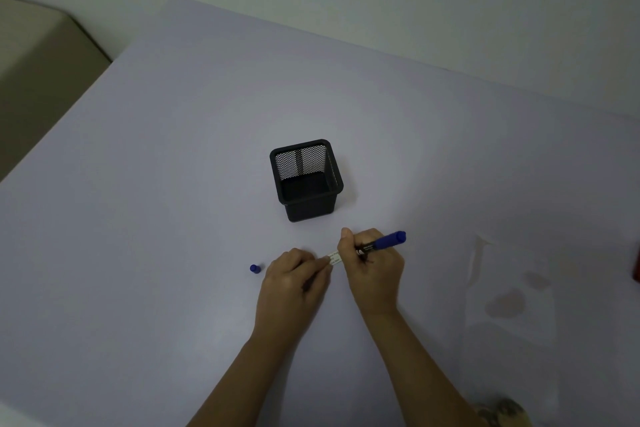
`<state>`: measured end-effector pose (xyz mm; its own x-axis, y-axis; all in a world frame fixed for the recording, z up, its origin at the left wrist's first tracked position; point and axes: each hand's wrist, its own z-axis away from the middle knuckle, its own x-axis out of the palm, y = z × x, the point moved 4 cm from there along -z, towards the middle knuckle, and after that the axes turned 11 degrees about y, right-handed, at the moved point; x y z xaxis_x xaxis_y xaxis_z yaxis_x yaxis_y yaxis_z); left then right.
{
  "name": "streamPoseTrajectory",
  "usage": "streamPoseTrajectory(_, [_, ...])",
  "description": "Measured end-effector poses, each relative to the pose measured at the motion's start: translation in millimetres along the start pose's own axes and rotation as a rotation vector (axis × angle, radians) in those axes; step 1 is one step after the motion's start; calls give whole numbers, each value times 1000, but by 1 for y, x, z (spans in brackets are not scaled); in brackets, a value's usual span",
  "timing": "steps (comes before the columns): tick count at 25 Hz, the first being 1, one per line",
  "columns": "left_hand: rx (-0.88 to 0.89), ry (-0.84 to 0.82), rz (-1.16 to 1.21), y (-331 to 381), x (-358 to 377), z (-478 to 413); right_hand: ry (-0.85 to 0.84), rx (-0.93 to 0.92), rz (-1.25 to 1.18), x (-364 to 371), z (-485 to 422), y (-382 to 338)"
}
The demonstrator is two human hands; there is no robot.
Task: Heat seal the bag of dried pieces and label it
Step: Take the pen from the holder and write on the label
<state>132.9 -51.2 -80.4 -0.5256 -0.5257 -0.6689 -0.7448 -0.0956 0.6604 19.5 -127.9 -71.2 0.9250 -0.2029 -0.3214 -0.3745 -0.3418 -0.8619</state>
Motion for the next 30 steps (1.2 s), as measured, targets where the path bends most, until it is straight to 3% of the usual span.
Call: streamPoseTrajectory(30, [0,3,-6,1,1,0,24,-15,-18,-3,1,0])
